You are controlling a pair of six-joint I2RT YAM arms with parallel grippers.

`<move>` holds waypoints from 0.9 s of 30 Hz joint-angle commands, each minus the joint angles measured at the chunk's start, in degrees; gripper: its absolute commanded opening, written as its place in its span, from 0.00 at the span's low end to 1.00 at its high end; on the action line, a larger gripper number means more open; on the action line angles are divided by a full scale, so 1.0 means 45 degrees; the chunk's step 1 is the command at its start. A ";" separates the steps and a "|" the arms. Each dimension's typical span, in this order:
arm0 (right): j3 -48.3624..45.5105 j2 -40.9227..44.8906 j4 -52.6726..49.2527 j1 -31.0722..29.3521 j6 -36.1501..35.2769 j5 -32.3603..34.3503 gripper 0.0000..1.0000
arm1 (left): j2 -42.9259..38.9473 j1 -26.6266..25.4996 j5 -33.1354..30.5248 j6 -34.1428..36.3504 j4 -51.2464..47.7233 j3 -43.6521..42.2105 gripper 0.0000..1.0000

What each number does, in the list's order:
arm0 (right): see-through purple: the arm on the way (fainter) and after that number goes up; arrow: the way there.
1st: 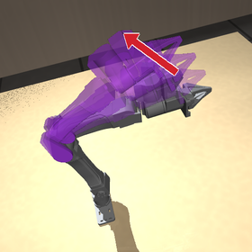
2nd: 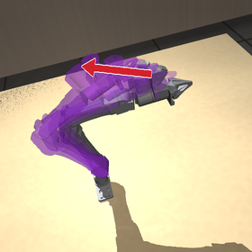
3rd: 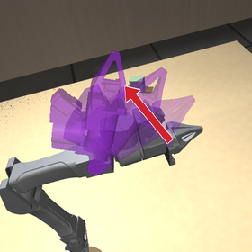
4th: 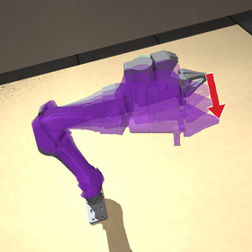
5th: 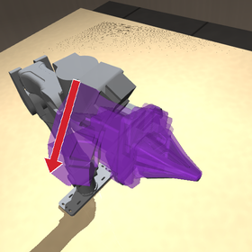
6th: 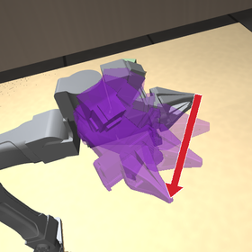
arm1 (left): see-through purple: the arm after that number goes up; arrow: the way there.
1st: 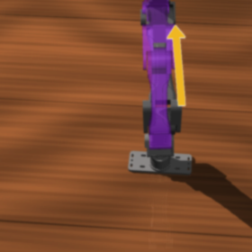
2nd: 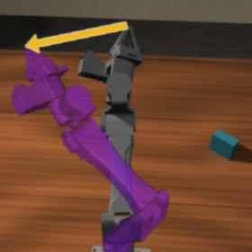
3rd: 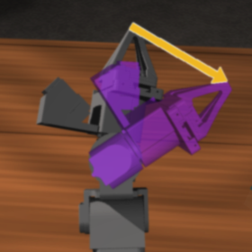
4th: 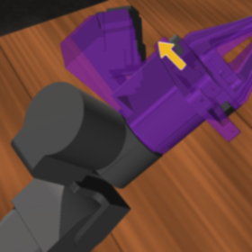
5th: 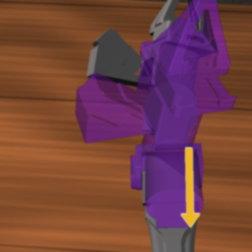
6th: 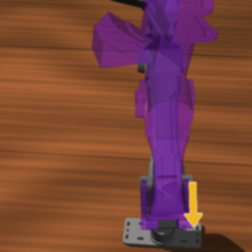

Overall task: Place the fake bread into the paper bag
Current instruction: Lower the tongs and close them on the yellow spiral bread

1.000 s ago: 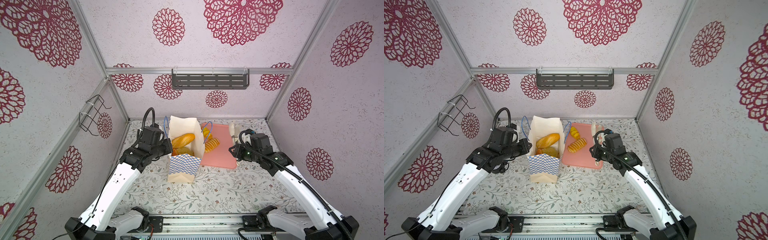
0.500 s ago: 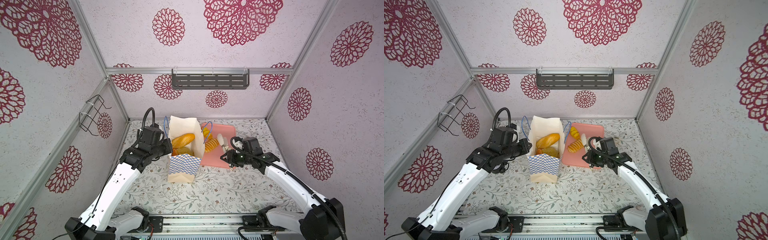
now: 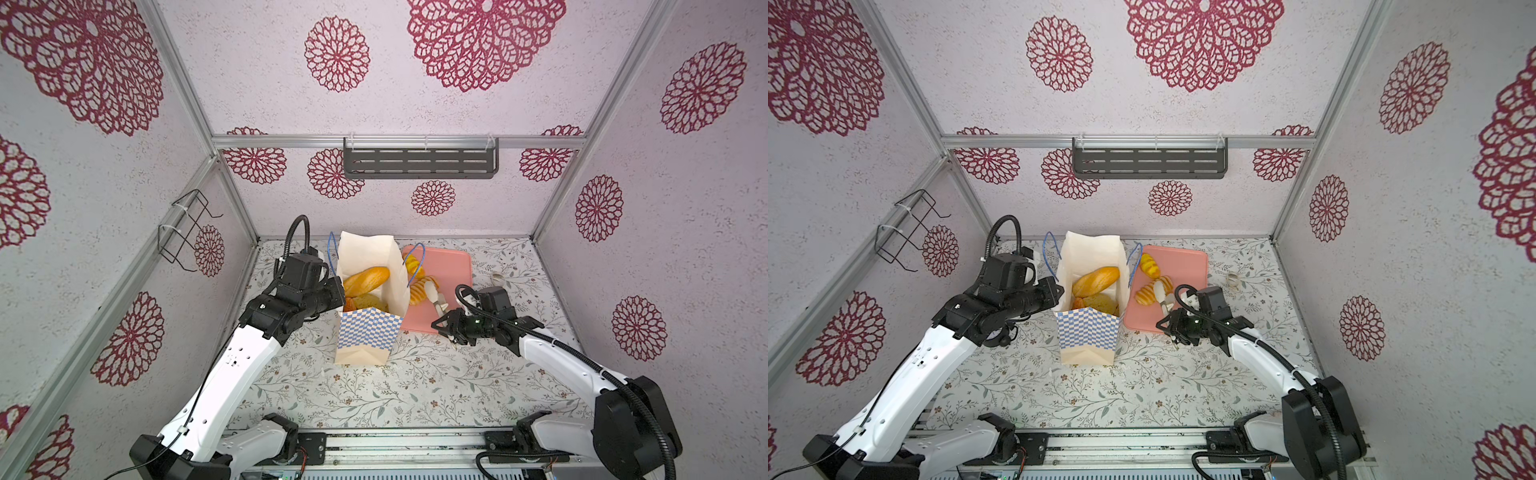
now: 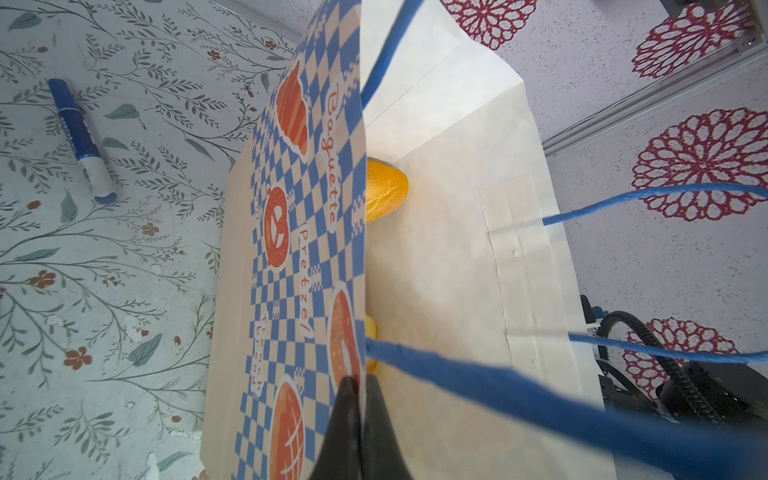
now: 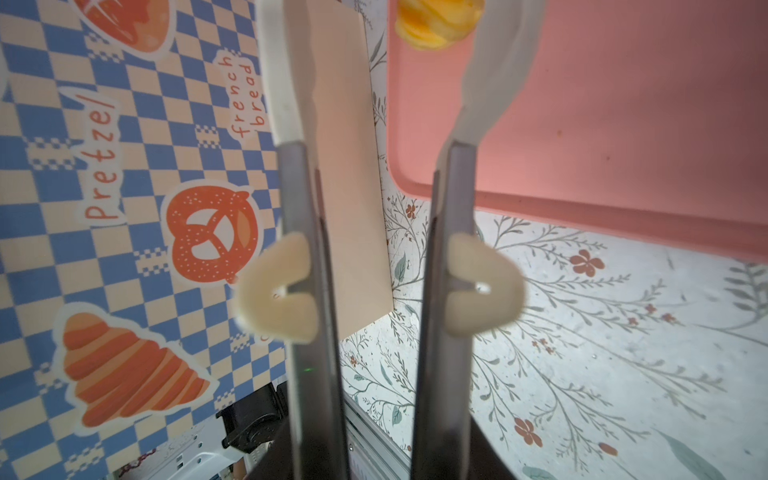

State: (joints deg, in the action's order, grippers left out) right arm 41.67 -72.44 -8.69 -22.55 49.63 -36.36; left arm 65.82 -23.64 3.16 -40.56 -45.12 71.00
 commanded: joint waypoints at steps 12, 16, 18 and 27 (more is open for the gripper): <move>-0.0193 -0.1203 0.2564 0.0155 0.0893 -0.0879 0.44 | -0.0334 -0.0106 0.0103 -0.0060 0.0723 -0.0094 0.00; -0.0028 -0.1794 0.2896 0.0183 0.0924 -0.0966 0.44 | -0.0442 -0.0101 0.0097 -0.0050 0.0702 -0.0201 0.00; 0.0054 -0.2034 0.2963 0.0166 0.0908 -0.0996 0.44 | -0.0448 -0.0091 0.0112 -0.0050 0.0715 -0.0221 0.00; 0.0017 -0.2715 0.3434 0.0187 0.0925 -0.0963 0.44 | -0.0226 -0.0102 0.0119 0.0008 0.0566 0.0091 0.00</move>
State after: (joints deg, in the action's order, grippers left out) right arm 40.16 -84.16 3.29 -21.93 53.67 -39.29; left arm 65.17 -23.64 3.22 -40.56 -44.84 70.32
